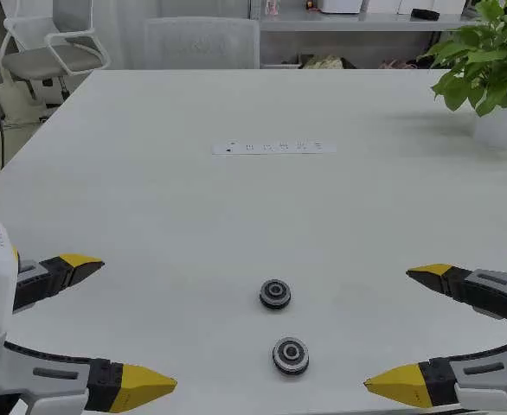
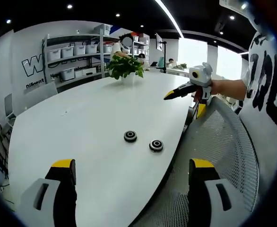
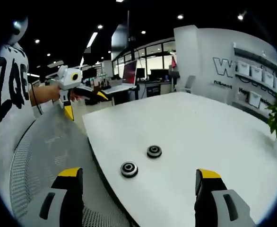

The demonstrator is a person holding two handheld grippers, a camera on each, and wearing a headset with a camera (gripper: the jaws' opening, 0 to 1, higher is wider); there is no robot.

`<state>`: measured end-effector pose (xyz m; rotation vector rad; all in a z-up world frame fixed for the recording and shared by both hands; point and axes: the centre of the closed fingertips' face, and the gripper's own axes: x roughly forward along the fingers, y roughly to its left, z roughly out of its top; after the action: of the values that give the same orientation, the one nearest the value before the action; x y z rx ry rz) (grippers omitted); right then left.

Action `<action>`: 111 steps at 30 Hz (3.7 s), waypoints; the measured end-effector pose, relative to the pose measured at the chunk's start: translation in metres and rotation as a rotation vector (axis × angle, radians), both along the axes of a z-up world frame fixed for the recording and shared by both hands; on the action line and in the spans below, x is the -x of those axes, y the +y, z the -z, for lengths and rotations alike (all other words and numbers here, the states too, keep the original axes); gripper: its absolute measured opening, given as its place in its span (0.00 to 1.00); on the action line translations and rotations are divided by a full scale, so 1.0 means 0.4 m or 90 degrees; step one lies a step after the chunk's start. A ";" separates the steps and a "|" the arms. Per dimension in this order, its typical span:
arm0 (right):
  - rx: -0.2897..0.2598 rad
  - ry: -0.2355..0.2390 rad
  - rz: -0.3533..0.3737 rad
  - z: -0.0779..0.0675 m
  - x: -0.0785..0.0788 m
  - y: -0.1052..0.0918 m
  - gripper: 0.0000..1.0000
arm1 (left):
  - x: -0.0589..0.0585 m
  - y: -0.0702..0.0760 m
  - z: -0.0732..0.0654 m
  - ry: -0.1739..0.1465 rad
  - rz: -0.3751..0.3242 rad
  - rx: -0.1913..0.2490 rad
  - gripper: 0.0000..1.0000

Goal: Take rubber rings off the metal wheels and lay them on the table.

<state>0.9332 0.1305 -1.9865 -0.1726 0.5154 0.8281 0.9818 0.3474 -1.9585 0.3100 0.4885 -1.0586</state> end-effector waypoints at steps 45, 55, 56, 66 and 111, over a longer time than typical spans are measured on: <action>-0.005 -0.001 -0.009 0.004 -0.012 0.006 0.99 | -0.002 0.003 0.000 -0.006 0.012 -0.012 0.95; -0.008 -0.003 -0.006 0.006 -0.015 0.000 0.96 | -0.011 -0.010 -0.004 -0.014 0.025 -0.010 0.94; -0.008 -0.002 -0.007 0.007 -0.015 0.000 0.96 | -0.012 -0.011 -0.004 -0.015 0.025 -0.011 0.94; -0.004 -0.006 -0.006 0.008 -0.020 -0.003 0.95 | -0.021 -0.021 -0.008 -0.025 0.034 -0.008 0.93; 0.006 -0.030 -0.025 0.016 -0.048 0.019 0.81 | -0.031 -0.130 -0.001 -0.032 0.128 -0.028 0.79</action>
<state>0.9526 0.1382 -1.9930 -0.2108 0.4735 0.8580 0.9943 0.2954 -1.9581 0.4302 0.4415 -1.2327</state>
